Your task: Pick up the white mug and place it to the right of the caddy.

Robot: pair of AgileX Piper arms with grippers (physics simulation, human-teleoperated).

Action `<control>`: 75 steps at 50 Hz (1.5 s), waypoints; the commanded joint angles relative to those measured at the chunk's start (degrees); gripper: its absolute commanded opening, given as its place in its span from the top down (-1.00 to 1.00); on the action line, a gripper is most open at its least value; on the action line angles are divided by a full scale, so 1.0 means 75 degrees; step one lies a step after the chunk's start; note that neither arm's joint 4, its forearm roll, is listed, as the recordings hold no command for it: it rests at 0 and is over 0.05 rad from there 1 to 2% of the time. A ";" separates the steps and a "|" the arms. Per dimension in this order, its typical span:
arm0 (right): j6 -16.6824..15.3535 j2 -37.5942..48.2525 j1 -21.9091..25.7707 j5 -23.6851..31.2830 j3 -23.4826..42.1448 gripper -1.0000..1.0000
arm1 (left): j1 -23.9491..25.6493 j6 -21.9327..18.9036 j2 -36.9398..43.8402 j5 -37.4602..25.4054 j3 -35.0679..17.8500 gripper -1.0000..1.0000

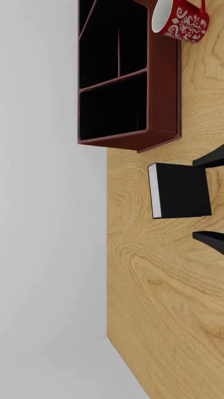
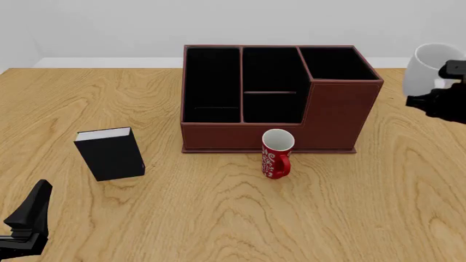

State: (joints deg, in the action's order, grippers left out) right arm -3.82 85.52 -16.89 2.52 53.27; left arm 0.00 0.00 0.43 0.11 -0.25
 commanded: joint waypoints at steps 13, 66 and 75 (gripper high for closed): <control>0.0112 0.0750 -0.0059 -0.0389 0.0115 1.00 | 0.0000 0.0000 0.0000 0.0000 0.0000 -1.00; 0.0278 0.1142 0.0077 -0.0976 -0.0424 1.00 | 0.0000 0.0000 0.0000 0.0000 0.0000 -1.00; 0.0236 0.1156 0.0059 -0.0963 -0.0414 1.00 | 0.0000 0.0000 0.0000 0.0000 0.0000 -1.00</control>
State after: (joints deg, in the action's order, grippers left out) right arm -2.57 94.04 -16.56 -4.37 50.03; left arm 0.00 0.00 0.43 0.11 -0.25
